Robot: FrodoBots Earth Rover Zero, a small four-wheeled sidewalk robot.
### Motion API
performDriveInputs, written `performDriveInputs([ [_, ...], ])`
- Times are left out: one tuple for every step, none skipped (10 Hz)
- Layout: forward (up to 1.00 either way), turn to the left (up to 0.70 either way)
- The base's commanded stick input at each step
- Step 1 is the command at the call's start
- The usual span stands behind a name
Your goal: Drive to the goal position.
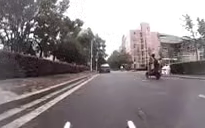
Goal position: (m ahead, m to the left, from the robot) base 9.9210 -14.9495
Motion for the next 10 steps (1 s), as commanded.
performDriveInputs([
  [0.45, 0.00],
  [0.45, 0.00],
  [0.45, 0.00],
  [0.45, 0.00],
  [0.45, 0.00],
  [0.45, 0.00],
  [0.45, 0.00],
  [0.45, 0.00],
  [0.45, 0.00],
  [0.45, 0.00],
])
